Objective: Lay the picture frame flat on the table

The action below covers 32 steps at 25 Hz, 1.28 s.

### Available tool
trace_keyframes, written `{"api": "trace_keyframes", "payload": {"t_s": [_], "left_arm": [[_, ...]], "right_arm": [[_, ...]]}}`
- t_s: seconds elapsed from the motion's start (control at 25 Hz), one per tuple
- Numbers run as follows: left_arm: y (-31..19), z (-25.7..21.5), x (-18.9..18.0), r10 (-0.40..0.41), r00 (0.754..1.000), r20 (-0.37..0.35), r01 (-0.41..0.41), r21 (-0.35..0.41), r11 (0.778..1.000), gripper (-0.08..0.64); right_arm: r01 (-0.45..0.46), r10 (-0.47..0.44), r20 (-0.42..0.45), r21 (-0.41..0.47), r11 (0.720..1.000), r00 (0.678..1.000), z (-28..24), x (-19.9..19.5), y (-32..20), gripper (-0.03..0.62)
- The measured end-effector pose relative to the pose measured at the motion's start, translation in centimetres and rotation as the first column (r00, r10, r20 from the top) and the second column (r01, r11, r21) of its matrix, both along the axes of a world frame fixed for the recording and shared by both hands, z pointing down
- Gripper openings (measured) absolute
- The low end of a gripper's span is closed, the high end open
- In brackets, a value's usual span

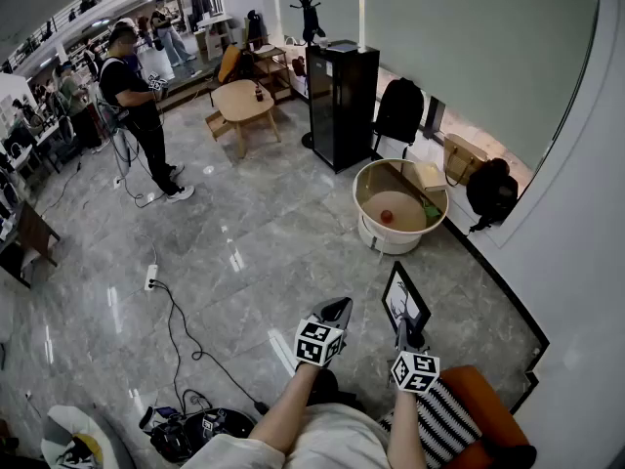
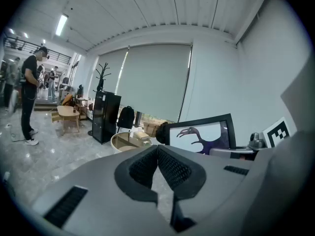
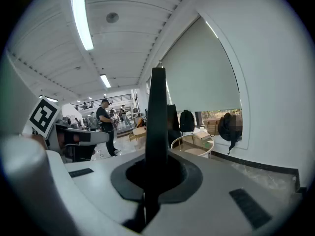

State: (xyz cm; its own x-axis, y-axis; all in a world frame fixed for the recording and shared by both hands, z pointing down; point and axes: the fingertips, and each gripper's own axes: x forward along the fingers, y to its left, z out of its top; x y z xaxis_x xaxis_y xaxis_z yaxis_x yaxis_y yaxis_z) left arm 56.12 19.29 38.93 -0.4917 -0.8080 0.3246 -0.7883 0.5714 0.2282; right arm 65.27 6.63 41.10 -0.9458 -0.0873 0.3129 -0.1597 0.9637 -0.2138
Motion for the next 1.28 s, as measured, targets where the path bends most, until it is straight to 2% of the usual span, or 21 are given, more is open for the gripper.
{"api": "trace_keyframes", "payload": {"t_s": [0.4, 0.64, 0.88, 1.28], "left_arm": [[1.5, 0.6, -2.0, -0.038, 0.999, 0.014, 0.038, -0.03, 0.999, 0.021], [0.7, 1.1, -4.7, -0.043, 0.999, 0.002, 0.043, 0.001, 0.999, 0.021], [-1.2, 1.3, -9.3, -0.048, 0.998, -0.028, 0.048, 0.026, 0.998, 0.021], [-5.2, 1.2, -19.6, -0.034, 0.998, -0.052, 0.037, 0.058, 0.998, 0.021]], "right_arm": [[0.003, -0.002, 0.005, -0.037, 0.999, 1.0, 1.5, -2.8, -0.6, 0.04], [-0.002, 0.003, 0.014, -0.063, 0.998, 1.0, 2.1, -4.8, -1.2, 0.04], [0.012, -0.012, -0.018, -0.022, 1.0, 1.0, 1.9, -8.4, -2.6, 0.04], [0.05, -0.048, -0.062, 0.018, 0.999, 0.997, 1.9, -17.7, -5.3, 0.04]]}}
